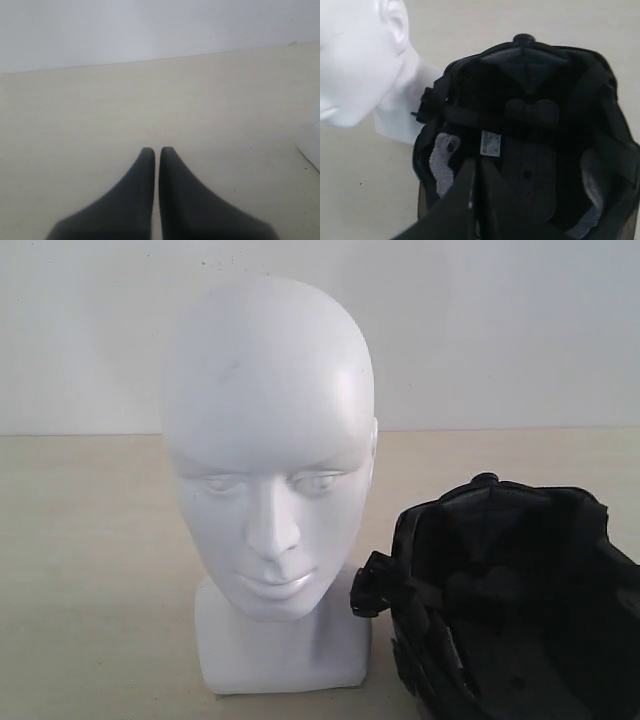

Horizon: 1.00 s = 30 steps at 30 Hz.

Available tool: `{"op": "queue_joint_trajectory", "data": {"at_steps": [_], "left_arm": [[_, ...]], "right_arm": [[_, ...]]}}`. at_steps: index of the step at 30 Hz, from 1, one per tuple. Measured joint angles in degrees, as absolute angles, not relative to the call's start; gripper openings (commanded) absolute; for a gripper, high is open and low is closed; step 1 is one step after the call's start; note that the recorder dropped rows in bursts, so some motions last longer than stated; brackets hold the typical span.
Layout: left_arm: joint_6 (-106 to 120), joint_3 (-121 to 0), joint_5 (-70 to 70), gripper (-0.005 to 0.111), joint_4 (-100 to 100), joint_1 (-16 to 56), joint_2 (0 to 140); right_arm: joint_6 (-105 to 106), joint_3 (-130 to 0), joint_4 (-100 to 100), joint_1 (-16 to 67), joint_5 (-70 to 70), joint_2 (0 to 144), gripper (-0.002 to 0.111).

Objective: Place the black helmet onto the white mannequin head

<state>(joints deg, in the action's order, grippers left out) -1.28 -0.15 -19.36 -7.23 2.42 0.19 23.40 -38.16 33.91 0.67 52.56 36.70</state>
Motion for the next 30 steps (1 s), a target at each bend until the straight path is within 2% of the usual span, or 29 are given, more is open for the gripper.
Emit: {"op": "queue_joint_trajectory", "data": {"at_steps": [5,15,24,30], "left_arm": [[-1.28,-0.15,-19.36,0.004,-7.23,2.42,0.19],[-1.28,-0.15,-19.36,0.004,-7.23,2.42,0.19],[-1.28,-0.15,-19.36,0.004,-7.23,2.42,0.19],[-1.28,-0.15,-19.36,0.004,-7.23,2.42,0.19]], "right_arm": [[24.45,-39.59,35.15,0.67,56.77,38.56,0.000],[24.45,-48.14,33.56,1.68,61.32,53.92,0.000],[9.75,-58.47,14.43,17.41,60.94,64.25,0.000],[-3.44,-59.81,6.48,29.90,61.28,67.69,0.000]]}}
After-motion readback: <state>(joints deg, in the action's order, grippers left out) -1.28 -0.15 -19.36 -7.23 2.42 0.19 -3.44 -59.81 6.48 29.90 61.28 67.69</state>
